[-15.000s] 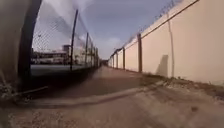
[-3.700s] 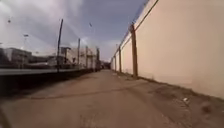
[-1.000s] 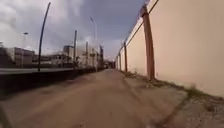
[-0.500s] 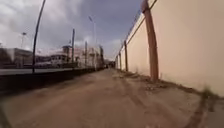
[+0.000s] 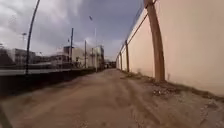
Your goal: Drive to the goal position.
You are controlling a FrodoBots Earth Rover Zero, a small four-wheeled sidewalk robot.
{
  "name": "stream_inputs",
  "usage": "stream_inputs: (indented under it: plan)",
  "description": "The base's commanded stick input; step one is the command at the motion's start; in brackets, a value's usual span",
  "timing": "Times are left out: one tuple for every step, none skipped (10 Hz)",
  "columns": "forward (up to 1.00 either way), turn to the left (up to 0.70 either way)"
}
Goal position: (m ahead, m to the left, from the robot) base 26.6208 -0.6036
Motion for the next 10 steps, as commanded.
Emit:
stream_inputs:
  plan:
    - [0.7,0.0]
    - [0.7,0.0]
    - [0.7,0.0]
    - [0.7,0.0]
    - [0.7,0.0]
    - [0.7,0.0]
    - [0.7,0.0]
    - [0.7,0.0]
    - [0.7,0.0]
    - [0.7,0.0]
